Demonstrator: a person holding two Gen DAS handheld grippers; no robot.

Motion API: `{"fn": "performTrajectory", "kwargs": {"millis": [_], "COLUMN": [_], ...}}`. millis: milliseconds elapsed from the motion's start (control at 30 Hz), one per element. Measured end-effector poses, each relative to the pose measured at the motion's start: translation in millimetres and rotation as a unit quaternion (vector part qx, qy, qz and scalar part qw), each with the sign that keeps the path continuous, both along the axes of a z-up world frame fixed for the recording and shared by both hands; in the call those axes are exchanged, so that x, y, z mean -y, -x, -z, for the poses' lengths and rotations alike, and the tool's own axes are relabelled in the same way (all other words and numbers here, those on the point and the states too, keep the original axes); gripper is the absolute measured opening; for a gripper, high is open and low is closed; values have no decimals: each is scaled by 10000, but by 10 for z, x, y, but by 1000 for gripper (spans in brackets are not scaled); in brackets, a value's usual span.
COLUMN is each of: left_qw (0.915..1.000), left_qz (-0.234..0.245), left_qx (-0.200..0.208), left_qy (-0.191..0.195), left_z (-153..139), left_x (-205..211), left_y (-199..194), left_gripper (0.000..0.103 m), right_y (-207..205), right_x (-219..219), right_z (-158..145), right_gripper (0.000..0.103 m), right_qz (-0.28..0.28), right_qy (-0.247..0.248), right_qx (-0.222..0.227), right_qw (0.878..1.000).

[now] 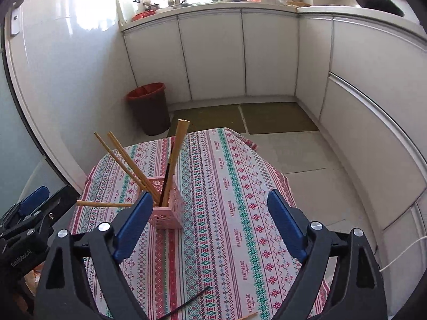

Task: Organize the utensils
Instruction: 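Grasp the black chopstick with the left tool while the right tool grasps a wooden one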

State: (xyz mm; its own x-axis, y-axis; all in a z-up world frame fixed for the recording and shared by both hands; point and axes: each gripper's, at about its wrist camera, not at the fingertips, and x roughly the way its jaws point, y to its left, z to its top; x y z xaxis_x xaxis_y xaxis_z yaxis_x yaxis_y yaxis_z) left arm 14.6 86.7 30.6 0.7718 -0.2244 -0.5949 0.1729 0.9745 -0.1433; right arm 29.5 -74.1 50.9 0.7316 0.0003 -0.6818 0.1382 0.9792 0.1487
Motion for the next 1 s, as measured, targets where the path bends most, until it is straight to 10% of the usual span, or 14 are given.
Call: {"fn": "performTrajectory", "kwargs": {"millis": [267, 467, 667, 833, 1000], "left_qw": [9958, 9665, 9162, 8958, 8932], "left_qz": [452, 1298, 1698, 2019, 2108], "left_qx": [-698, -2062, -3456, -3675, -3587], "left_qy": [-388, -802, -1107, -1477, -1707], "left_z": [388, 1030, 1745, 2036, 2141], "left_x": [262, 654, 1004, 1248, 1332], "left_y": [36, -70, -235, -237, -228], "left_gripper": [96, 96, 96, 87, 63], "right_y": [298, 516, 622, 647, 634], "right_x": [340, 787, 1210, 1244, 1139], "right_z": [406, 815, 1133, 1205, 1224], "right_gripper": [92, 94, 94, 94, 94], "right_qz": [371, 682, 1178, 1185, 962], "right_qy": [380, -39, -1157, -1219, -927], "right_qx": [-322, -928, -1373, -1566, -1652], "right_qw": [9981, 9933, 9767, 9729, 9772]}}
